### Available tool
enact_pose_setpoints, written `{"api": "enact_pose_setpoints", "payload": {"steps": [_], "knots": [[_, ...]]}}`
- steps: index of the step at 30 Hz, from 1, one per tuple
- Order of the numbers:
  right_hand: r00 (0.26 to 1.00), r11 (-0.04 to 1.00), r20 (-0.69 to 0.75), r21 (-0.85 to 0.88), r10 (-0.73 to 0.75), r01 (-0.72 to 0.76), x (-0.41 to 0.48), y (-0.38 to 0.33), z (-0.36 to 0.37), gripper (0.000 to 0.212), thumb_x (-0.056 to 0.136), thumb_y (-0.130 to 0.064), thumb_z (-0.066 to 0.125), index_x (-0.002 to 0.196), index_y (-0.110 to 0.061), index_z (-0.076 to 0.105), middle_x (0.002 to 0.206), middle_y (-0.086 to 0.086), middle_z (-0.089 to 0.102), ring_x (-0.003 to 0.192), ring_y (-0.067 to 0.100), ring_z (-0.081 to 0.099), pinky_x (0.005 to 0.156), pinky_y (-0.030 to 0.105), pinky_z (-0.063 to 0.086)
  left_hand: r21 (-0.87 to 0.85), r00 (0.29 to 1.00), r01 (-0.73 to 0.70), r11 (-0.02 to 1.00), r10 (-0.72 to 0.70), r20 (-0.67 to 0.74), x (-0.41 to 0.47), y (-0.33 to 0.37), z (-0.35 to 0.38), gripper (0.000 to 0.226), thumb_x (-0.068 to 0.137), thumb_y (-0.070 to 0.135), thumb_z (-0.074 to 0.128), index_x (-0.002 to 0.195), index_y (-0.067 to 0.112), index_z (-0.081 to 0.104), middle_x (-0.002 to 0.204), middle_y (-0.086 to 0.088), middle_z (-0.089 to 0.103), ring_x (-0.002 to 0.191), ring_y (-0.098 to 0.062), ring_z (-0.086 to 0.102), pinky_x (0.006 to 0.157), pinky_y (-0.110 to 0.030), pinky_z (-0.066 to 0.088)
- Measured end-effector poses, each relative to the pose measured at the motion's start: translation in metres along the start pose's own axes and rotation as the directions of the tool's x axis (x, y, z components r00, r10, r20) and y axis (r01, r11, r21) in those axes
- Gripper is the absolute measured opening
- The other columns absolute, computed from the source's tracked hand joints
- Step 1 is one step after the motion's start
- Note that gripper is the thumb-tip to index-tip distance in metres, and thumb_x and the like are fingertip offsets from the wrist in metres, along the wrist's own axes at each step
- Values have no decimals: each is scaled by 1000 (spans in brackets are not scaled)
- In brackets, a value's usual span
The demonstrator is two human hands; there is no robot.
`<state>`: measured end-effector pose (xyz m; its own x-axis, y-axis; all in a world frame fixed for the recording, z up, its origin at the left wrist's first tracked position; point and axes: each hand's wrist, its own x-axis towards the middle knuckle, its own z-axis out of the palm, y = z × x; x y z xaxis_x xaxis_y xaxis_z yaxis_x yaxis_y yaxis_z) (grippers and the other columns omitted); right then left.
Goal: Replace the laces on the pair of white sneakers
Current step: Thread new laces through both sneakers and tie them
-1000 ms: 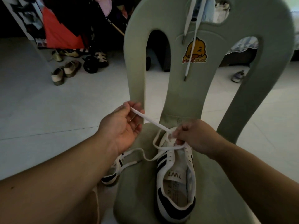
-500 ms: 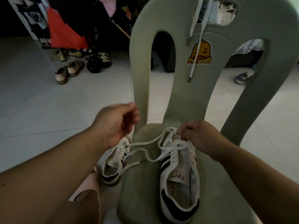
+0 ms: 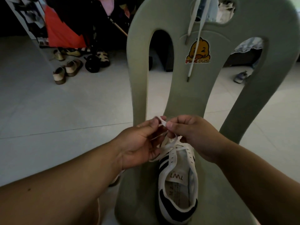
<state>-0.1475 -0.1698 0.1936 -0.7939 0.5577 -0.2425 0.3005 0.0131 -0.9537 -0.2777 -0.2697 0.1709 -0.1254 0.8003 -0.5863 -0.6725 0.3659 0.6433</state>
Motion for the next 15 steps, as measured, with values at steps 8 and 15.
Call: {"api": "enact_pose_setpoints", "payload": {"steps": [8,15], "knots": [[999,999,-33,-18,33,-34,1,2,6,22,93,-19,57,74,-13,67,64,-4,63,57,0,56,55,10,42,-260,994,-109,959,99,-50,1,-5,13,14,76,26,58,75,23,72,81,1,72,70,-17,66,77,-35,48],[990,969,-82,-210,118,-133,2,11,-1,22,92,-26,59,79,-12,70,68,-5,65,63,2,57,65,22,43,-301,880,-351,887,202,-431,9,22,-18,14,91,30,57,90,20,67,80,3,74,70,-8,71,54,-23,54]]}}
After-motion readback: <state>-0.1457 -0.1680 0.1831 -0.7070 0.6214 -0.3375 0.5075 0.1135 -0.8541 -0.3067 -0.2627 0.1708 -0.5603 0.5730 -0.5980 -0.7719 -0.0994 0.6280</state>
